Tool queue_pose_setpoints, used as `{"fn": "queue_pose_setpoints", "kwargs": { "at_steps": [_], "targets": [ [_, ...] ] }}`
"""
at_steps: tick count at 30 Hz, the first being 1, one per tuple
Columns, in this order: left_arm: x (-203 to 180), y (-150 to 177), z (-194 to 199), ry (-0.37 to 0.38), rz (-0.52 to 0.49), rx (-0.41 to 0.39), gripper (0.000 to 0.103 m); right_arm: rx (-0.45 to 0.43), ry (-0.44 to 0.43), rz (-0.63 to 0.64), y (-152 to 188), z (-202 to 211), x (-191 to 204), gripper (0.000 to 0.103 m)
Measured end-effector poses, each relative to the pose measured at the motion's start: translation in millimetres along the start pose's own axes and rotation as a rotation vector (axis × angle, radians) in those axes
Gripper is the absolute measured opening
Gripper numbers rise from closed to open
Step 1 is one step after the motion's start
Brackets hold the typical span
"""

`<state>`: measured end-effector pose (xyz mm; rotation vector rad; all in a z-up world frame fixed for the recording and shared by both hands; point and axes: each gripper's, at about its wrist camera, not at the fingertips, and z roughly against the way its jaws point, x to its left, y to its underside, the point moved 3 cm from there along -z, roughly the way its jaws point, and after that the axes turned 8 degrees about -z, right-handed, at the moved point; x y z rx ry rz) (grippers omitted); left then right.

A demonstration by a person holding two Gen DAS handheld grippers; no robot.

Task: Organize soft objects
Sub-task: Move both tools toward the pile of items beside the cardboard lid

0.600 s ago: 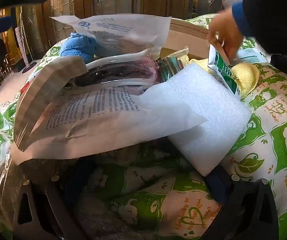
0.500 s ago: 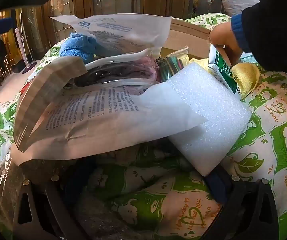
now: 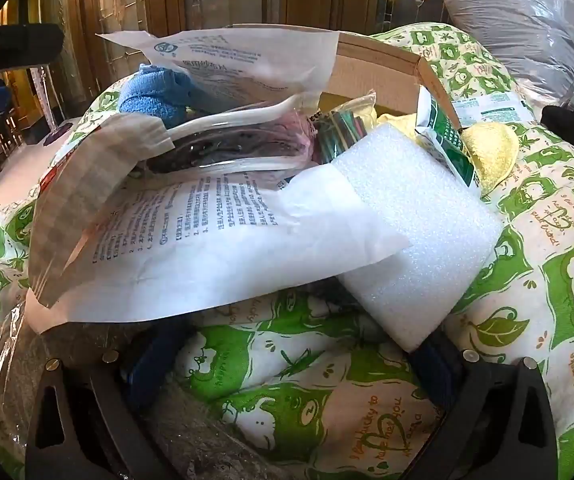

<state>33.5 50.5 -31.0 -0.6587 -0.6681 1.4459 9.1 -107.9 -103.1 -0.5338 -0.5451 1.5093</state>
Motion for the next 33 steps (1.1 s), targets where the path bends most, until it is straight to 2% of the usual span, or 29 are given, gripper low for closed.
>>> {"fn": "queue_pose_setpoints", "kwargs": {
  "at_steps": [5, 8, 14, 17, 20, 22, 26, 29, 33],
  "targets": [
    [6, 5, 0, -0.005, 0.054, 0.033, 0.084, -0.008, -0.012, -0.009, 0, -1, -2, 0.103],
    [6, 6, 4, -0.033, 0.04, 0.036, 0.084, -0.009, -0.019, -0.012, 0, -1, -3, 0.103],
    [3, 13, 3, -0.033, 0.017, 0.051, 0.084, 0.0, -0.006, -0.021, -4, -6, -2, 0.103],
    [2, 14, 4, -0.037, 0.006, 0.049, 0.084, 0.037, -0.008, -0.036, -11, -11, -2, 0.103],
    [5, 12, 6, -0.04, 0.017, 0.039, 0.084, 0.102, -0.063, -0.017, -15, -3, -4, 0.103],
    [9, 11, 9, -0.041, 0.028, 0.029, 0.084, 0.148, -0.129, -0.044, -16, 15, -7, 0.103],
    [10, 11, 9, -0.037, 0.033, 0.026, 0.084, 0.105, -0.146, -0.036, -25, 57, -14, 0.103],
    [6, 10, 11, -0.014, 0.015, 0.031, 0.084, 0.0, -0.071, 0.013, -41, 81, -26, 0.103],
    [-7, 11, 10, 0.009, -0.016, 0.045, 0.084, -0.023, -0.054, -0.031, -45, 90, -43, 0.103]
  ]
}}
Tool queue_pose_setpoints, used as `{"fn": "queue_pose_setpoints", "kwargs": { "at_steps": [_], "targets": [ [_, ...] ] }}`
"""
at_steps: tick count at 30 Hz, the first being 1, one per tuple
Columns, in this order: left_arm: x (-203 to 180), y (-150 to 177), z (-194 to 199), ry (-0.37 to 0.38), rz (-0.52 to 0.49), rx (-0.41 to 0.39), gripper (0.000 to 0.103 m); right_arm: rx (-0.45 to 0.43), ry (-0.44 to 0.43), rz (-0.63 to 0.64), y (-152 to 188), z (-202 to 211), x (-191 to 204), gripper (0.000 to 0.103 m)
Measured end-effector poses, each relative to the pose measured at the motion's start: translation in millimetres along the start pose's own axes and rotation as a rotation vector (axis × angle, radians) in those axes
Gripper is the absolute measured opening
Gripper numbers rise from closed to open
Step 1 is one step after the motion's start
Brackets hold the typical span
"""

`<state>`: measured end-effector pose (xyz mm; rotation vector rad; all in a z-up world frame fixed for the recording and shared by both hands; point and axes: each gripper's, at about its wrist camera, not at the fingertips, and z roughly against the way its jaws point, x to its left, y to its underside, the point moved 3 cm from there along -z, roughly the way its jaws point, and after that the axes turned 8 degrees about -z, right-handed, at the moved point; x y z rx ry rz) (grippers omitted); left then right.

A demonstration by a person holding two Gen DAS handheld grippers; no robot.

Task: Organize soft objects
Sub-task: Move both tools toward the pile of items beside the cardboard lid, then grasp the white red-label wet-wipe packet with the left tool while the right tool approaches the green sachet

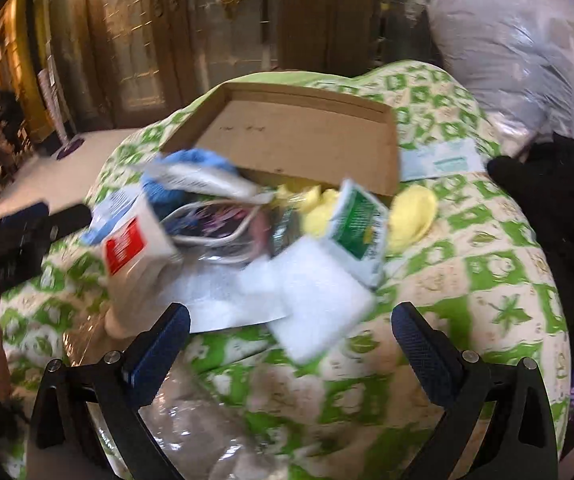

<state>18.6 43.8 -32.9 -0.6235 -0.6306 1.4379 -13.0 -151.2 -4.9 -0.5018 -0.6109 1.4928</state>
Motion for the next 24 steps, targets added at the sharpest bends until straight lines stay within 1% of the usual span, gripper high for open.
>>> {"fn": "queue_pose_setpoints", "kwargs": {
  "at_steps": [5, 8, 15, 24],
  "targets": [
    [-16, 1, -3, -0.008, -0.037, 0.027, 0.084, 0.04, -0.002, -0.032, 8, -8, -11, 0.103],
    [-23, 2, -4, -0.02, -0.057, 0.034, 0.084, 0.066, -0.013, -0.043, 1, -18, -12, 0.103],
    [-32, 0, -8, -0.042, -0.08, 0.051, 0.084, 0.044, -0.014, -0.045, -1, -20, -14, 0.103],
    [-27, 1, -10, -0.053, -0.042, 0.072, 0.084, 0.034, -0.018, -0.042, -1, -18, -13, 0.103]
  ]
}}
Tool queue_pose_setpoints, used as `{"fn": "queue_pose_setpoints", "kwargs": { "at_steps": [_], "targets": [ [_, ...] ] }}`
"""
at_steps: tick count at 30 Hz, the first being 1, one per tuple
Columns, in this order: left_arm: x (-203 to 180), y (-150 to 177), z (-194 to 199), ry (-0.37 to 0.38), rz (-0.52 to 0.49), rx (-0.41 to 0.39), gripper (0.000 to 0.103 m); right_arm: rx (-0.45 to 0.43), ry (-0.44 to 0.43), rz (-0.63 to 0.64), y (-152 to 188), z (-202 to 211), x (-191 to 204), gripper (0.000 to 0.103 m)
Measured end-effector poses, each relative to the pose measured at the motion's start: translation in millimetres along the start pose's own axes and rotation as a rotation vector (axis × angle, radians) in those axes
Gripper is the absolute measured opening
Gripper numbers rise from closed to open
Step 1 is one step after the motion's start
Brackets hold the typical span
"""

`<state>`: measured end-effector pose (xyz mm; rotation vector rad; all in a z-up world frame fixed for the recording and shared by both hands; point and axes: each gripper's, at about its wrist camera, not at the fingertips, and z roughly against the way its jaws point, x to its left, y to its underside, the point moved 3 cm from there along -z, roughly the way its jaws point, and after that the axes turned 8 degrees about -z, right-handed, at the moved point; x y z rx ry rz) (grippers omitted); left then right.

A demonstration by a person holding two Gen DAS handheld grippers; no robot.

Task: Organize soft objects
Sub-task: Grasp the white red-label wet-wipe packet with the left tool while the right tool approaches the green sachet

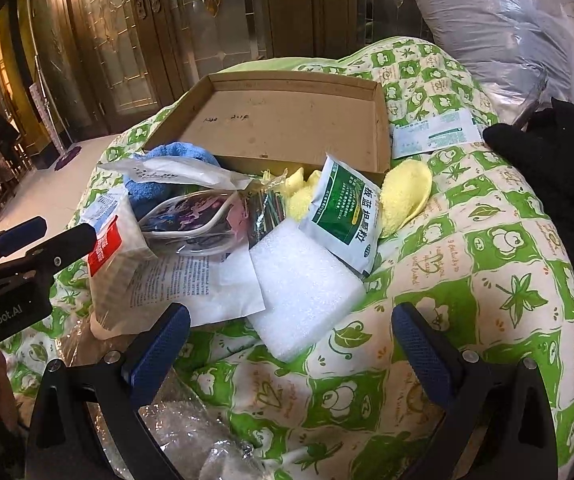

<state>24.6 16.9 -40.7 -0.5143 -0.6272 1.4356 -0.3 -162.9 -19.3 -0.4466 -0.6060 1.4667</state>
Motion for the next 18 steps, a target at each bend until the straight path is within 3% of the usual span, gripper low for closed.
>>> {"fn": "queue_pose_setpoints", "kwargs": {
  "at_steps": [18],
  "targets": [
    [1.7, 3.1, 1.2, -0.011, 0.004, 0.005, 0.084, -0.022, -0.002, 0.006, 0.0, 5.9, 2.7, 0.103]
  ]
}}
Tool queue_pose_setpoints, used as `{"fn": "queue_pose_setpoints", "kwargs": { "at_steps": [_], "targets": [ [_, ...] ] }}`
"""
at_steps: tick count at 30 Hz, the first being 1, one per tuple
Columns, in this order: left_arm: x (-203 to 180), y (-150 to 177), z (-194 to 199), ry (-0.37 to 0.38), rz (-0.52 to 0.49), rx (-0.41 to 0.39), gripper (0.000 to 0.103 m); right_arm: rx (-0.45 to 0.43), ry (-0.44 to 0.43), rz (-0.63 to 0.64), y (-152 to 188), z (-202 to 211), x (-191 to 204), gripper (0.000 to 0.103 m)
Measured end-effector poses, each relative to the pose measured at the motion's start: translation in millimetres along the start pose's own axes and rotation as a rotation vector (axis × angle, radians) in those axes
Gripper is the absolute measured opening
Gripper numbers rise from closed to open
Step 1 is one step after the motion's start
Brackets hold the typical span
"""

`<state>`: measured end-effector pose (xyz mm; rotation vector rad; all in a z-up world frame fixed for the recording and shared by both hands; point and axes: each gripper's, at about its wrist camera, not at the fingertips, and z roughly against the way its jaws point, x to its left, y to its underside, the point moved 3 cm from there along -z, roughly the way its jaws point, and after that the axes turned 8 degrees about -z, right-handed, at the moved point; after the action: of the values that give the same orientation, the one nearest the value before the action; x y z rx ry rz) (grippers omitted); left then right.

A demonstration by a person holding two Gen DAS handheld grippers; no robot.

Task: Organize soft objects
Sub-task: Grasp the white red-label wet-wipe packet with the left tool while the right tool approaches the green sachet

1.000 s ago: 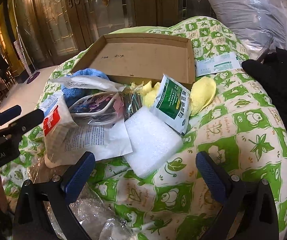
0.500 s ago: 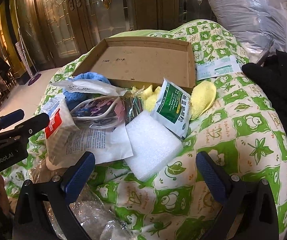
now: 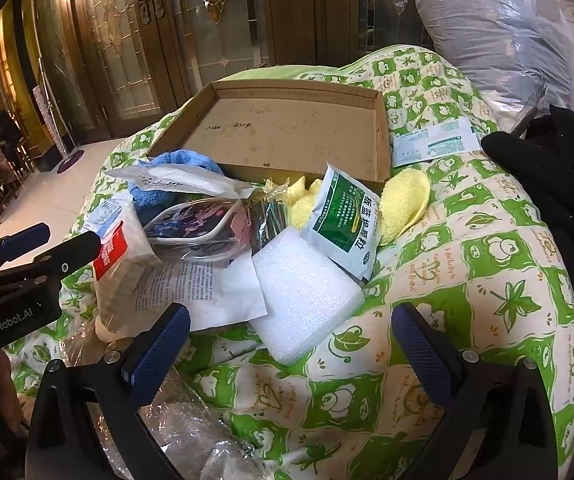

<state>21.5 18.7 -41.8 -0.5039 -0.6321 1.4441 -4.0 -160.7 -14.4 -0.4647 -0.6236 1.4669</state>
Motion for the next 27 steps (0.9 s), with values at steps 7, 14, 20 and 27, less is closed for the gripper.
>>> {"fn": "queue_pose_setpoints", "kwargs": {
  "at_steps": [7, 14, 20, 27],
  "targets": [
    [6, -3, -1, 0.01, 0.057, 0.021, 0.084, -0.003, -0.004, 0.005, 0, 1, 1, 0.103],
    [10, -22, -6, -0.021, 0.135, 0.022, 0.084, -0.003, -0.008, 0.01, 1, 0, 1, 0.103],
    [5, -32, -29, -0.012, 0.184, 0.072, 0.084, 0.0, -0.011, 0.011, 1, -1, 1, 0.103],
    [2, -6, -49, -0.043, 0.152, 0.17, 0.084, 0.005, -0.012, 0.007, 1, -3, 0, 0.103]
  ]
}}
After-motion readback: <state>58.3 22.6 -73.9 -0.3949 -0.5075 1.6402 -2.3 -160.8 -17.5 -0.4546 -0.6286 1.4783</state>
